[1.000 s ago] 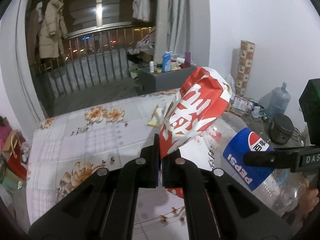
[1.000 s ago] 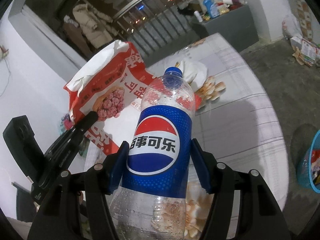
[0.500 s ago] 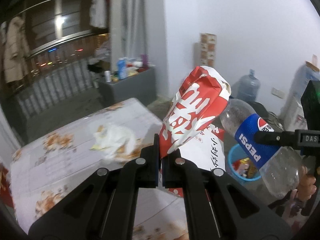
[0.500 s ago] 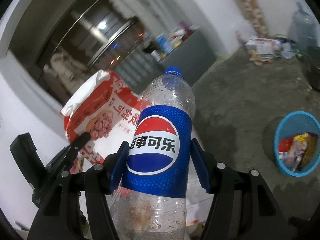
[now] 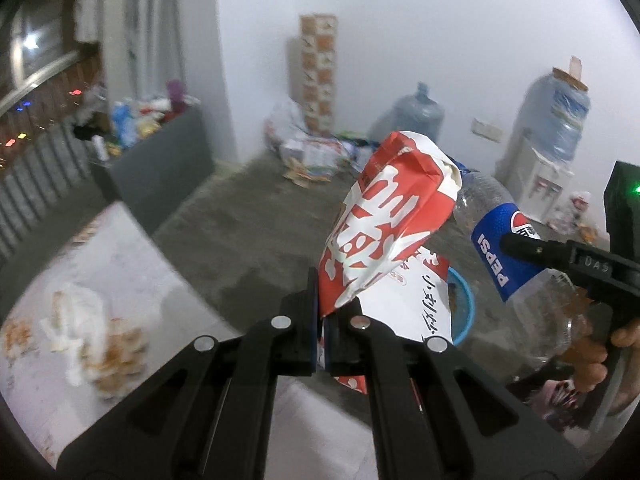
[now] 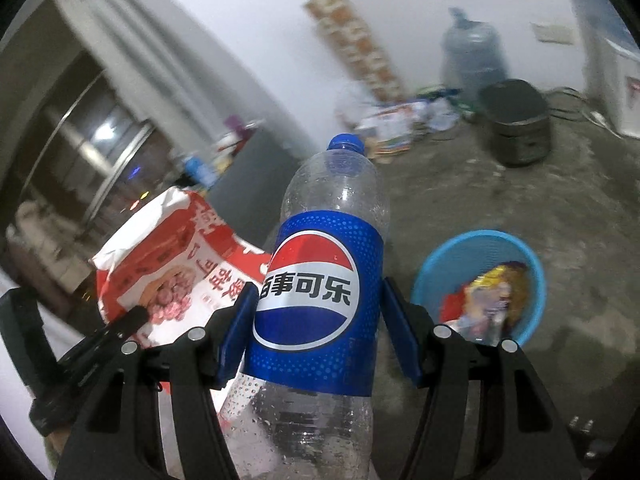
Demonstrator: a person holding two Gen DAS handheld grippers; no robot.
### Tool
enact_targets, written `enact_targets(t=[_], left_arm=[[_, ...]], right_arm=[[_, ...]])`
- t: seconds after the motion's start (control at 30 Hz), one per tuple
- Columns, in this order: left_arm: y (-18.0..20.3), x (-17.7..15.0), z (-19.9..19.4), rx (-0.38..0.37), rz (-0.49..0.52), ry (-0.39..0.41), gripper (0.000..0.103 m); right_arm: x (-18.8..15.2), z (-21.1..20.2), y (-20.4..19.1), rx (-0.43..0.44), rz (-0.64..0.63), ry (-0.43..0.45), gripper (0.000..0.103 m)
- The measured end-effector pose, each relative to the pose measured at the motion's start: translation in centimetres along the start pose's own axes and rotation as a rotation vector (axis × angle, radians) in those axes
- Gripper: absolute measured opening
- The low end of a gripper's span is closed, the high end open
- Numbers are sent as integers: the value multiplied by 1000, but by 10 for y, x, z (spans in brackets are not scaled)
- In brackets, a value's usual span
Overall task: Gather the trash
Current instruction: 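Carry the snack bag and Pepsi bottle to the blue basket and release both, then grasp the yellow snack packet with the left gripper while the right grasps the white tissue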
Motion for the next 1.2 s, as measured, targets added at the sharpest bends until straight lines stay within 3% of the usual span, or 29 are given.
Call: enact_targets(t=[0.27, 0.3, 0.33, 0.4, 0.57, 0.83, 1.03, 1.2], left_arm=[[87, 18, 81, -111, 46, -116, 2], [99, 17, 97, -136, 42, -134, 10], [114, 15, 117, -158, 42, -164, 26], [133, 6, 146, -144, 53, -203, 45], [157, -25, 176, -149, 43, -279, 47], [116, -25, 146, -106, 2, -220, 52], [65, -15, 105, -69, -63, -161, 55], [0, -19, 63, -48, -163, -105, 59]], right_arm=[[11, 11, 85, -94, 99, 18, 64], [10, 16, 99, -109, 115, 17, 67], [8, 19, 114, -134, 137, 19, 72], [0, 24, 147, -211, 211, 7, 73], [1, 12, 161, -219, 254, 38, 73], [0, 14, 149, -212, 239, 20, 72], [-2, 20, 131, -195, 178, 0, 72], [-13, 41, 105, -153, 115, -55, 72]])
Point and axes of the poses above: each gripper's, at about its wrist camera, not at the fingertips, and z roughly the way its jaws point, y to its right, x to its top, the point moved 7 cm from there along z, roughly the way its jaws point, and after that the axes turned 15 degrees about x, right-handed, at the moved point
